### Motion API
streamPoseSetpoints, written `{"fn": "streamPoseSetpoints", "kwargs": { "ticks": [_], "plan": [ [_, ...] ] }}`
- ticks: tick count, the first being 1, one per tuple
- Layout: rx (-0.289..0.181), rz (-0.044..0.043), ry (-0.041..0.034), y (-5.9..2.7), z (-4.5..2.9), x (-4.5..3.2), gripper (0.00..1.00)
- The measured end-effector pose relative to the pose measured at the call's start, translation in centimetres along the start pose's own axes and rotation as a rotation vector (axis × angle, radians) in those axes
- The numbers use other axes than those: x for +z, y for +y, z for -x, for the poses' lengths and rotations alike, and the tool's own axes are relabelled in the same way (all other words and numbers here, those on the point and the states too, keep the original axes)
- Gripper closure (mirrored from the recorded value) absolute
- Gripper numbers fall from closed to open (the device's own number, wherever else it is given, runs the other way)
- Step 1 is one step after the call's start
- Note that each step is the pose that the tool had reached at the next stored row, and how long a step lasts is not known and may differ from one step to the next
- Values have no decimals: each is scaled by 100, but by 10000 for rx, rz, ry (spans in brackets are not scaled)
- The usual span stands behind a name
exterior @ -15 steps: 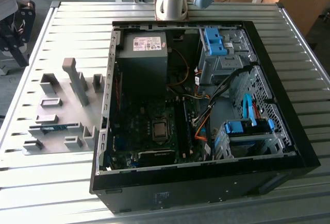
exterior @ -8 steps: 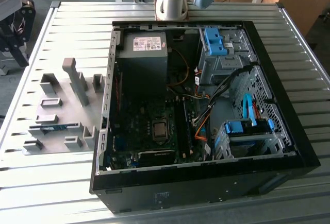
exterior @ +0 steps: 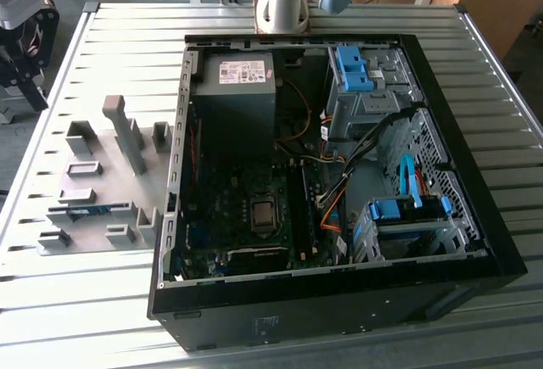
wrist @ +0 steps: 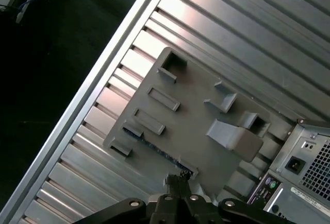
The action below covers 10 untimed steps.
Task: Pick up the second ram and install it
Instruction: 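Pick up the second ram and move it above second insertion slot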
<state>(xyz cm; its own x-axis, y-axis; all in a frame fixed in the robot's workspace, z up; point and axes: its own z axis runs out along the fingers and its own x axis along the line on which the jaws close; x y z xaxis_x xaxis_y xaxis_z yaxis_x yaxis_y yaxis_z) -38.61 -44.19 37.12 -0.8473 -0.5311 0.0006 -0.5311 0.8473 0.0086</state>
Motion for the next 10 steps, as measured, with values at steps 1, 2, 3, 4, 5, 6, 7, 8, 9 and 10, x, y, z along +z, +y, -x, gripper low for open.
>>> {"fn": "streamPoseSetpoints", "kwargs": {
  "ticks": [1, 2, 3, 4, 5, 6, 7, 8, 9, 10],
  "plan": [
    [-195, 0, 3, 0, 0, 2, 90],
    [-375, 0, 5, 0, 0, 5, 90],
    [-555, 0, 6, 0, 0, 8, 90],
    [-734, -1, 8, 0, 0, 11, 90],
    [-915, -1, 10, 0, 0, 14, 90],
    [-1094, -1, 11, 0, 0, 17, 90],
    [-1275, -1, 12, 0, 0, 20, 90],
    [-1466, -1, 14, -1, 0, 24, 90],
    [-1645, -1, 15, 0, 0, 27, 90],
    [-1830, -1, 17, 0, 0, 31, 90]
  ]
}}
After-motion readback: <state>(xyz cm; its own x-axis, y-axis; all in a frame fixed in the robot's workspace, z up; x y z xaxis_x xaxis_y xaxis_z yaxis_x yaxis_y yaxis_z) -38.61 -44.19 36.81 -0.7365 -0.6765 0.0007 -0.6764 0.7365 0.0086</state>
